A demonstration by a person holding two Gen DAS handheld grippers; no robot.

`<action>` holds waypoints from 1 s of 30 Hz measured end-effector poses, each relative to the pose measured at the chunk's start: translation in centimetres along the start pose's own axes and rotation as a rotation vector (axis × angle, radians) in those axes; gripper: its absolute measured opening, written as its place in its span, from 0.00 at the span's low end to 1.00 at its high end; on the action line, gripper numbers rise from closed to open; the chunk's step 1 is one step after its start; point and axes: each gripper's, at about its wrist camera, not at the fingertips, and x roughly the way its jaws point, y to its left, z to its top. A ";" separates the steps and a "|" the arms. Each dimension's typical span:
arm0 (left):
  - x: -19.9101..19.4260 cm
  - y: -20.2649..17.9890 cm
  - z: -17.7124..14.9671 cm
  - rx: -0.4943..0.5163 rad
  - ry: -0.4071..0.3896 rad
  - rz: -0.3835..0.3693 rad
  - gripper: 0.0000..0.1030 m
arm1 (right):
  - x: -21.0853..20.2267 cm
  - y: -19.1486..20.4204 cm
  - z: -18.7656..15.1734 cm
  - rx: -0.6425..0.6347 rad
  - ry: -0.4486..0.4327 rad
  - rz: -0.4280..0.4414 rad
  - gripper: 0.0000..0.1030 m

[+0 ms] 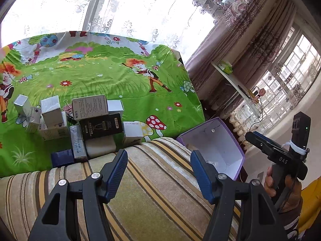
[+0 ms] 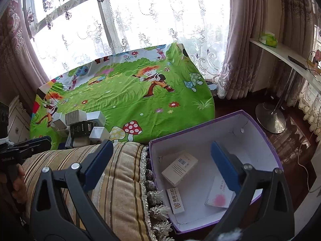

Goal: Organize rigid objects
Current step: 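Move both open tools back to the box pile on the bed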

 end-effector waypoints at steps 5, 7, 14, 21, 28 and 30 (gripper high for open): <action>-1.7 4.3 0.1 -0.086 -0.019 0.037 0.64 | 1.0 1.9 0.1 -0.017 0.029 0.028 0.96; -2.3 5.8 0.1 -0.116 -0.026 0.050 0.64 | 1.4 2.7 0.2 -0.023 0.037 0.044 0.96; -3.8 10.5 0.7 -0.203 -0.043 0.095 0.64 | 2.7 5.5 0.8 -0.062 0.066 0.090 0.96; -4.0 14.6 1.5 -0.274 -0.027 0.109 0.64 | 4.3 9.0 1.6 -0.122 0.107 0.123 0.96; -3.4 18.1 2.5 -0.345 -0.002 0.101 0.65 | 6.6 12.9 2.0 -0.176 0.156 0.148 0.96; -3.0 19.1 2.9 -0.371 0.011 0.083 0.66 | 7.5 14.2 2.0 -0.197 0.175 0.157 0.96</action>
